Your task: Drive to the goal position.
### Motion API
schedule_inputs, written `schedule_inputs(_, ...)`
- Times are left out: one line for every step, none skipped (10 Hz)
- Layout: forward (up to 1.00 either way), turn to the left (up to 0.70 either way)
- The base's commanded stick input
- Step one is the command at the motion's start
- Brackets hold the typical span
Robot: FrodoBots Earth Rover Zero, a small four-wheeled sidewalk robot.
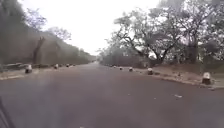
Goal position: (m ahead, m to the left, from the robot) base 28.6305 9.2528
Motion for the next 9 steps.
schedule_inputs(1.0,0.0)
schedule_inputs(1.0,0.0)
schedule_inputs(1.0,0.0)
schedule_inputs(1.0,0.0)
schedule_inputs(1.0,0.0)
schedule_inputs(1.0,0.0)
schedule_inputs(1.0,0.0)
schedule_inputs(1.0,0.0)
schedule_inputs(1.0,0.0)
